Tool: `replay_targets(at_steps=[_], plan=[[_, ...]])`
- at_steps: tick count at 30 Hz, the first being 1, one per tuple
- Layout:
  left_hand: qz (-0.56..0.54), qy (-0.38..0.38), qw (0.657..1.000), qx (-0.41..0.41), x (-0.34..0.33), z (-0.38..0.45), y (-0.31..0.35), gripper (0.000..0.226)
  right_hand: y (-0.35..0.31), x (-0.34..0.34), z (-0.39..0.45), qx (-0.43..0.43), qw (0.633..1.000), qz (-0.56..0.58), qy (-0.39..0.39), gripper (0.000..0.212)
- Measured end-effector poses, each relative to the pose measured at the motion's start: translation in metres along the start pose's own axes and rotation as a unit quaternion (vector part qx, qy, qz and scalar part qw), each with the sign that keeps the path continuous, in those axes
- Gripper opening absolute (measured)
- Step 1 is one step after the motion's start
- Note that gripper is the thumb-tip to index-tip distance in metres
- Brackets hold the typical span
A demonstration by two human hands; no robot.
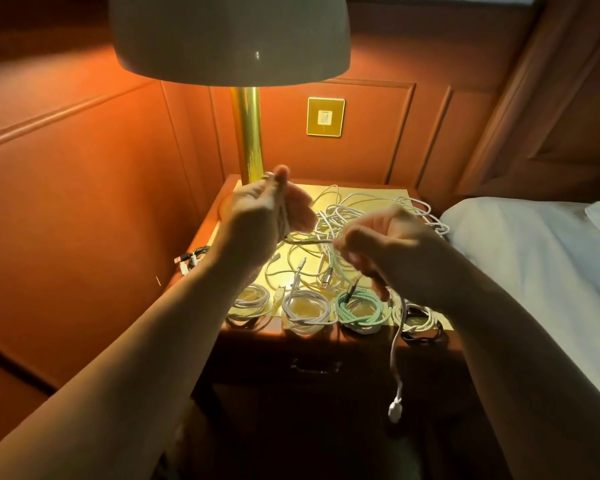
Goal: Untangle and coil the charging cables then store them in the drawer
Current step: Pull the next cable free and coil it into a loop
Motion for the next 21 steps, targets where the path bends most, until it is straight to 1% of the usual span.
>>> replay_targets(at_steps=[1,2,3,5,8,10,12,13,15,16,17,18,19,20,21], plan=[[0.088,-0.047,0.995,0.004,-0.001,-0.002,-0.001,0.048,-0.002,0.004,0.0,0.016,1.0,0.007,0.023,0.04],[0.152,-0.094,0.984,0.011,-0.005,-0.004,-0.003,0.048,-0.002,0.009,-0.001,0.025,0.998,0.004,0.05,0.037],[0.187,-0.134,0.973,0.022,-0.009,-0.006,-0.005,0.05,-0.002,0.013,-0.001,0.029,0.996,-0.008,0.08,0.035],[0.174,-0.184,0.966,0.054,-0.018,-0.011,-0.01,0.056,0.001,0.019,0.0,0.028,0.99,-0.024,0.133,0.034],[0.095,-0.231,0.962,0.112,-0.026,-0.014,-0.012,0.059,0.009,0.019,0.0,0.008,0.983,-0.007,0.185,0.036],[-0.01,-0.273,0.947,0.168,-0.03,-0.016,-0.012,0.056,0.016,0.014,0.002,-0.003,0.979,0.0,0.204,0.037],[-0.135,-0.303,0.918,0.219,-0.032,-0.018,-0.011,0.05,0.021,0.006,0.003,-0.012,0.982,0.015,0.19,0.037],[-0.201,-0.317,0.897,0.234,-0.033,-0.018,-0.01,0.047,0.022,0.002,0.004,-0.016,0.985,0.024,0.17,0.038],[-0.329,-0.344,0.844,0.246,-0.033,-0.019,-0.005,0.045,0.022,-0.003,0.006,-0.028,0.991,0.024,0.129,0.044],[-0.39,-0.341,0.819,0.246,-0.031,-0.019,-0.002,0.044,0.022,-0.004,0.006,-0.037,0.993,0.018,0.112,0.046],[-0.45,-0.317,0.798,0.245,-0.03,-0.019,0.001,0.044,0.021,-0.004,0.007,-0.046,0.994,0.012,0.095,0.048],[-0.504,-0.273,0.781,0.246,-0.028,-0.019,0.004,0.043,0.021,-0.004,0.006,-0.056,0.995,0.008,0.077,0.049],[-0.545,-0.214,0.774,0.24,-0.027,-0.018,0.007,0.041,0.021,-0.004,0.005,-0.066,0.996,0.006,0.055,0.049],[-0.564,-0.143,0.782,0.222,-0.026,-0.018,0.009,0.039,0.021,-0.005,0.005,-0.077,0.997,0.001,0.031,0.05],[-0.565,-0.069,0.798,0.198,-0.024,-0.017,0.011,0.04,0.021,-0.007,0.004,-0.087,0.996,-0.011,0.009,0.051]])
Point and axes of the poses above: each hand's wrist, its own z-axis towards the middle knuckle, its own x-axis out of the back of the hand, y = z × x, the point moved 3 cm from there along z, towards the middle knuckle, and after that the axes turned 7 degrees about -z, right-handed, at the moved point
